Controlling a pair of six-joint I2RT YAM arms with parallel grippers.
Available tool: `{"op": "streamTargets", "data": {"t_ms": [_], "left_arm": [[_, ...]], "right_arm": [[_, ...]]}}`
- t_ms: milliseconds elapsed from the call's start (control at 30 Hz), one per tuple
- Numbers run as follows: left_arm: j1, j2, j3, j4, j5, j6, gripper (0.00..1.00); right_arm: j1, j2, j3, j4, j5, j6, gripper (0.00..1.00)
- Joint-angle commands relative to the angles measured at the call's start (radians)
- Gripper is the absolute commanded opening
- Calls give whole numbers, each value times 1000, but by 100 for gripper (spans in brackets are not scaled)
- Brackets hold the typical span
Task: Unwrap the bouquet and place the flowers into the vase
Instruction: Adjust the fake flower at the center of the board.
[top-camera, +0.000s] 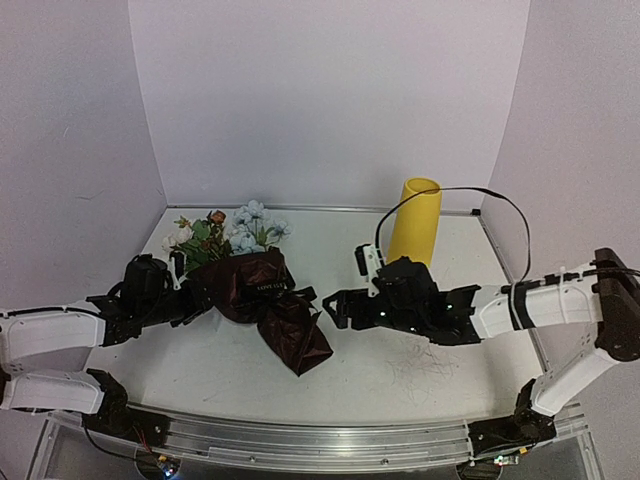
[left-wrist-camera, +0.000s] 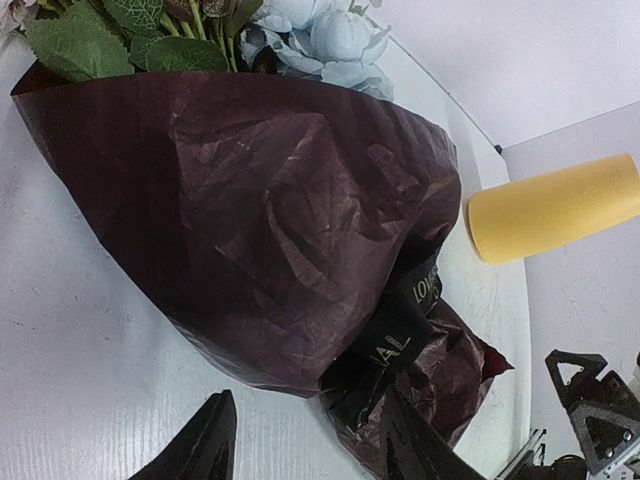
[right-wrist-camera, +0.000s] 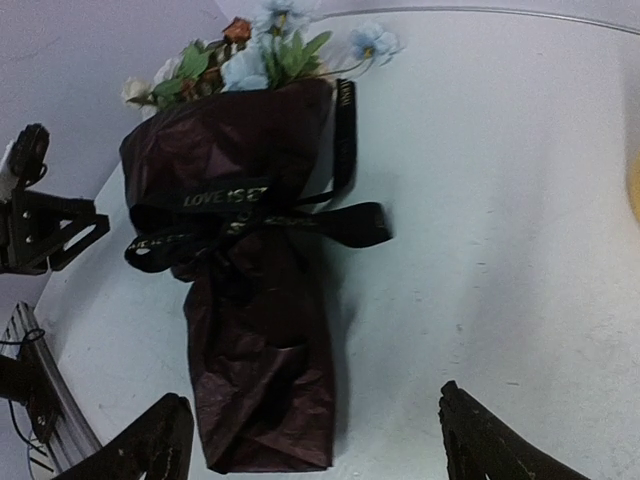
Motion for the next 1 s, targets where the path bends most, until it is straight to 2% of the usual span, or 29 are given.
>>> {"op": "streamTargets", "data": {"t_ms": [0, 133, 300, 467, 567, 767, 900, 967], "left_arm": [[13, 12, 21, 29, 17, -18, 49], [24, 16, 33, 31, 34, -15, 49], [29, 43, 58, 29, 33, -7, 50], [41, 101, 87, 30, 42, -1, 49], [53, 132, 111, 31, 56, 8, 49], [84, 199, 147, 51, 97, 33, 50], [89, 242, 164, 59, 102, 48, 49], [90, 260, 175, 60, 104, 55, 49]], "right_arm": [[53, 124, 151, -13, -2, 8, 81], [55, 195, 236, -29, -44, 29, 71], [54, 258, 290, -66, -21, 37, 67], [54, 339, 396, -180, 11, 42, 65], [54, 366, 426, -212, 32, 45, 55], [54, 399, 470, -268, 85, 45, 45], [54, 413, 482, -295, 97, 34, 42], [54, 415, 483, -300, 87, 26, 36]]}}
